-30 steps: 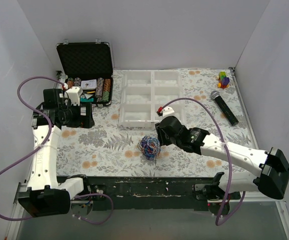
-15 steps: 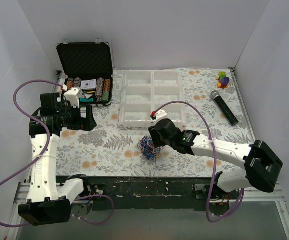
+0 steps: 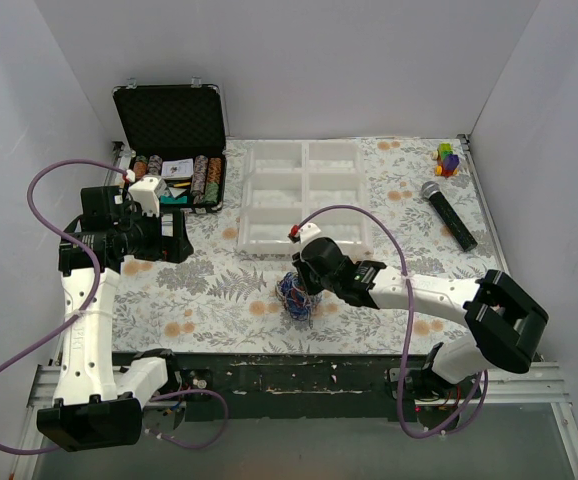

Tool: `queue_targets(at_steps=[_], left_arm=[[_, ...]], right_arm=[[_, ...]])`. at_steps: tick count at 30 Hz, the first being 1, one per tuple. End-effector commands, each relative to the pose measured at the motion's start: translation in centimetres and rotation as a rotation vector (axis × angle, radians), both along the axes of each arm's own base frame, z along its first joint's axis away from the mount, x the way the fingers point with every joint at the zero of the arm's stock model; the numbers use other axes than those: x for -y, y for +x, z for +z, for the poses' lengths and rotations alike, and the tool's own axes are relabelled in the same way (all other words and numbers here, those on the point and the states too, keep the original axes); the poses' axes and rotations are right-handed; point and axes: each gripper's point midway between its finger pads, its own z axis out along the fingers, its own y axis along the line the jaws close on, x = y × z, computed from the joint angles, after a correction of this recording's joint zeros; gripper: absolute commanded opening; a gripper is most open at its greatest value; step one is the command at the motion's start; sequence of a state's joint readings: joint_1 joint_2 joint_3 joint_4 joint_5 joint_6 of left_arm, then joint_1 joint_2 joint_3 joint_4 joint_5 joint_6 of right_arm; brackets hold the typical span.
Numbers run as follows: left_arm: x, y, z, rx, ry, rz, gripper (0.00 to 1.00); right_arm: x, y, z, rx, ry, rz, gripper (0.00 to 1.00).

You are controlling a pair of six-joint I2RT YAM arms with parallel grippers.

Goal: Untangle the cables
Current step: Untie the cable.

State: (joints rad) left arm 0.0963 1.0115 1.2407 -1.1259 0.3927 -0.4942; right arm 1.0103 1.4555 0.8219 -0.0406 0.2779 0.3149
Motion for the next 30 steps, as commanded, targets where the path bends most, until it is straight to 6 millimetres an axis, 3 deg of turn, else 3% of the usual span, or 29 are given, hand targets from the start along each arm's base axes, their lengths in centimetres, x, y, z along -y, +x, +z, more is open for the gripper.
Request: queue_targets(at_steps=[1, 5, 9, 15, 20, 23, 30], left_arm=[[0.0, -0.3, 0.9, 0.038, 0.015, -0.016, 0.98], [0.1, -0.2, 0.9, 0.047, 0.014, -0.024, 0.97], [1.0, -0.5, 1.3, 0.057, -0.027, -0.060, 0.92], [4.9, -1.9, 3.6, 0.136, -0.177, -0.283, 0.92], [9.3, -5.5, 5.8, 0.250, -0.373, -0.582, 0.96], [10.4, -6.1, 5.5, 0.267, -0.409, -0.656, 0.98], [13.3, -5.7, 1.8, 0.234, -0.334, -0.766, 0.98]], right_arm=[[-3.1, -0.2, 3.4, 0.024, 0.159, 0.064, 0.16], [-3.6, -1.4, 6.0, 0.051, 0.224, 0.092, 0.04], [-3.9, -3.1, 8.9, 0.097, 0.287, 0.125, 0.01], [-4.6, -5.0, 11.3, 0.112, 0.352, 0.158, 0.01], [-5.7, -6.5, 12.1, 0.107, 0.388, 0.184, 0.01], [-6.3, -6.9, 12.4, 0.105, 0.392, 0.189, 0.01], [-7.9, -7.5, 15.0, 0.118, 0.445, 0.210, 0.01]])
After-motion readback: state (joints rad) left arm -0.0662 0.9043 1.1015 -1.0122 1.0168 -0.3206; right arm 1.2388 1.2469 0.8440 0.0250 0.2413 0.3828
